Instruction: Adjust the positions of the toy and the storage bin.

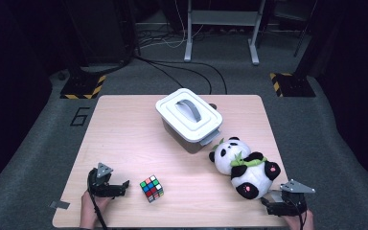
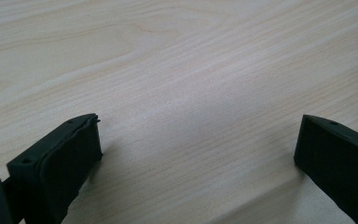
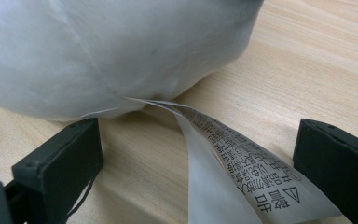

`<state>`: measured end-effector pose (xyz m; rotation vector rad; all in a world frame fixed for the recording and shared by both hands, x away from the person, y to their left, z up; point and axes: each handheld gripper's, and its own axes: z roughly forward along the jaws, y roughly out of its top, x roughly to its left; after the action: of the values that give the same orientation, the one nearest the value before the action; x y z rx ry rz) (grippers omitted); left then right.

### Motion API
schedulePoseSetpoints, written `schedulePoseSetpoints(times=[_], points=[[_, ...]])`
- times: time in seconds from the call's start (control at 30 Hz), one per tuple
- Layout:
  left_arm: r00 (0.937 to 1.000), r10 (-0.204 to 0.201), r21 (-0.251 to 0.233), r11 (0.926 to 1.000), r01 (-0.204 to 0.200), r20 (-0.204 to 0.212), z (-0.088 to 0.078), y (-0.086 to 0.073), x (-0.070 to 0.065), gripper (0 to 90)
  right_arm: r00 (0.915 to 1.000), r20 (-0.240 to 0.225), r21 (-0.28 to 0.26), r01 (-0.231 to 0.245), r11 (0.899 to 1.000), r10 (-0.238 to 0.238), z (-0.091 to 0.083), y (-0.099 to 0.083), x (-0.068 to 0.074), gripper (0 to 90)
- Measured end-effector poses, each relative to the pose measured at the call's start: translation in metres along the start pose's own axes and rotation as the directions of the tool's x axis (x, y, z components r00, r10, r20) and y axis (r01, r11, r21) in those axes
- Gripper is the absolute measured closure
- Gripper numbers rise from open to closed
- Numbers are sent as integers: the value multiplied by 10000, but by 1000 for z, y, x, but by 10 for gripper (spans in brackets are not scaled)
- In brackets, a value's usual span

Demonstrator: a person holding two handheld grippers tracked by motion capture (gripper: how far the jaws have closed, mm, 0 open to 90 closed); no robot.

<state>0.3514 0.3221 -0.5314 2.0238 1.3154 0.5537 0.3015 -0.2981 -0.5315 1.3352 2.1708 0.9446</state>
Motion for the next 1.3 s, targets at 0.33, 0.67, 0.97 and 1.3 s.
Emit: schedulePoseSetpoints(times=[0.33, 0.67, 0.97, 1.3], points=[[10000, 0, 0, 10000, 0, 1, 0, 0, 0, 2, 10000, -17, 0, -12, 10000, 12, 0, 0, 0, 8], [9999, -71, -96, 9999, 70, -85, 1, 0, -1, 0, 10000, -12, 14, -20, 10000, 20, 0, 0, 0, 9], [9986, 157, -90, 9998, -152, 514, -4, 2, -2, 0, 10000, -26, 6, -22, 10000, 22, 0, 0, 0, 10], [9933, 334, -878, 9959, -237, 1109, -33, 12, -11, 0, 10000, 19, -1, -39, 10000, 39, 0, 0, 0, 11]])
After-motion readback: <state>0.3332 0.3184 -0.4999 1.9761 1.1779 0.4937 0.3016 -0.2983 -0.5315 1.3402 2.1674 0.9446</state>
